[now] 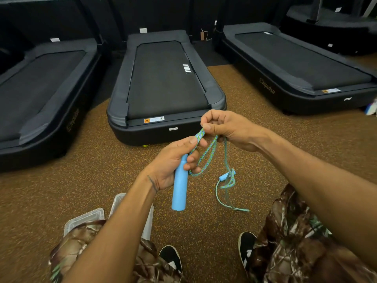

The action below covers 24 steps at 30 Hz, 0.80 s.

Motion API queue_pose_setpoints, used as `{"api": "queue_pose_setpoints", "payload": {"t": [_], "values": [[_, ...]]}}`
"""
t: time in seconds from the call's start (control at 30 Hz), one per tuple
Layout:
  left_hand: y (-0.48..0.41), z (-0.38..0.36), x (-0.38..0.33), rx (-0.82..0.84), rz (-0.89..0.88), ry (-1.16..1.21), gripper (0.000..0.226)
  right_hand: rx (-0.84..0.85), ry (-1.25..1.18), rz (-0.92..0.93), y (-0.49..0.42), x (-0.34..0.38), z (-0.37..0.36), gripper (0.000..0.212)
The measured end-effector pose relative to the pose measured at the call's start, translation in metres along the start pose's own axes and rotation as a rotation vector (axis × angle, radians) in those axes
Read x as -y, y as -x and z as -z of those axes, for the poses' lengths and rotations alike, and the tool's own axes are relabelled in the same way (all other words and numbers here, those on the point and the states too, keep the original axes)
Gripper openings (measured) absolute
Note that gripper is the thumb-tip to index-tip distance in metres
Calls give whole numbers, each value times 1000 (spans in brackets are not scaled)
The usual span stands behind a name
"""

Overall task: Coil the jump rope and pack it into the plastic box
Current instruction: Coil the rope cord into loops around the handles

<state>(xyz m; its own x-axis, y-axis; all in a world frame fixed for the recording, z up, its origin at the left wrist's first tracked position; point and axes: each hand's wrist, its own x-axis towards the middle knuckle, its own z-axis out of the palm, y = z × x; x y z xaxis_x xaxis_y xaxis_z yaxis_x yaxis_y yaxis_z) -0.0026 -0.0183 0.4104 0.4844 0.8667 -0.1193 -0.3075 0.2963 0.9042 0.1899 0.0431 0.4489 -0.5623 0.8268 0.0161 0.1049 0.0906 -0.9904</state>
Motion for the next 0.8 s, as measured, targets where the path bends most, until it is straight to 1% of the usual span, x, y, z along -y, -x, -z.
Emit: {"api": "queue_pose_setpoints", "payload": {"t": [0.1,0.2,0.33,0.4,0.47,0.53,0.6,0.67,0.73,0.8], "values": [[-1,0,0,-11,-27,24,23,38,-97,26,-2,-1,-1,12],[-1,0,1,-17,-40,44,23,6,-180,4,-2,-1,-3,9],[1,2,0,49,-4,-45,21,33,-174,6,-1,-5,-2,3],[3,2,-2,65,30,-62,23,32,-193,3,-1,-7,-2,7],[4,3,-5,76,56,-77,24,19,-203,1,-2,-9,-4,15],[4,2,-6,100,67,-78,23,16,-205,8,-3,-9,-6,18],[4,1,-6,117,76,-62,27,24,-197,5,-4,-9,-7,13],[3,2,-6,125,97,-63,36,34,-173,-19,-3,-9,-7,9],[3,4,-5,131,116,-80,42,44,-144,-35,0,-9,-6,14],[2,4,-5,136,119,-77,40,36,-137,-31,1,-10,-7,16]]}}
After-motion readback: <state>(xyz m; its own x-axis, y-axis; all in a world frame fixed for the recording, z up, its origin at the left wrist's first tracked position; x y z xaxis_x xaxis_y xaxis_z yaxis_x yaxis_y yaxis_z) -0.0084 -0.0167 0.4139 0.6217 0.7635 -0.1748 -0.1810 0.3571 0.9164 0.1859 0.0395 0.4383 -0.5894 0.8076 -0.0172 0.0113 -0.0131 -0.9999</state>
